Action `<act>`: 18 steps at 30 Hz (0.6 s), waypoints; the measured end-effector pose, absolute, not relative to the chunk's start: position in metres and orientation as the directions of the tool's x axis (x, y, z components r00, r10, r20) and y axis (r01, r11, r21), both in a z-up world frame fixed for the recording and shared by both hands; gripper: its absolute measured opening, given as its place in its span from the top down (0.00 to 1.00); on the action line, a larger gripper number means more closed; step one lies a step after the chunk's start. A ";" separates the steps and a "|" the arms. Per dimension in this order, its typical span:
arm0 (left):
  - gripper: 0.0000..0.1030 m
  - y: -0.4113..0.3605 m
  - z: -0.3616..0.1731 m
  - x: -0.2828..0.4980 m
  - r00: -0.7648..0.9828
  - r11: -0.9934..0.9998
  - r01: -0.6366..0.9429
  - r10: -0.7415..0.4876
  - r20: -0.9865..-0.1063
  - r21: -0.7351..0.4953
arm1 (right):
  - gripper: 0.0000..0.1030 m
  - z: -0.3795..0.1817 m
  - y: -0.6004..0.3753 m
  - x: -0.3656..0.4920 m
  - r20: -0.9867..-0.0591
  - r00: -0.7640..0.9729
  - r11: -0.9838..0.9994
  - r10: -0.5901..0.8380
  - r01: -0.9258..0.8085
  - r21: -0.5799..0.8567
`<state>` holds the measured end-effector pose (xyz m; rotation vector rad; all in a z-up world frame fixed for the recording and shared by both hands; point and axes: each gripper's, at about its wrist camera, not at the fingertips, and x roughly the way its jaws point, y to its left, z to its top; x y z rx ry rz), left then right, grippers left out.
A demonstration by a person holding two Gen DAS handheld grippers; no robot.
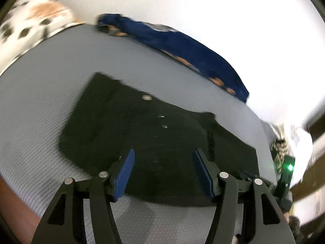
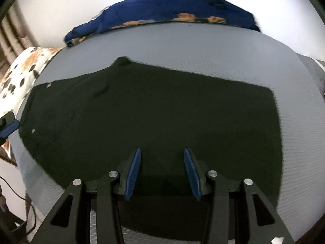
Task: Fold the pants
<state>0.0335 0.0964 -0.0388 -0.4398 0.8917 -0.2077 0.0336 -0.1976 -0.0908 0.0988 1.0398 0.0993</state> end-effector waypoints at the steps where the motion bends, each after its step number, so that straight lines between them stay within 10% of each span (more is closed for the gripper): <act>1: 0.41 0.106 -0.040 0.030 0.620 0.883 -0.029 -0.351 -0.702 -0.468 | 0.59 -0.091 -0.193 0.032 -0.854 0.501 0.990 0.138 -0.045 0.134; 18: 0.41 0.185 -0.095 0.005 0.614 0.694 -0.268 -0.411 -0.674 -0.668 | 0.49 -0.092 -0.154 0.021 -0.851 0.485 0.979 0.203 -0.117 0.167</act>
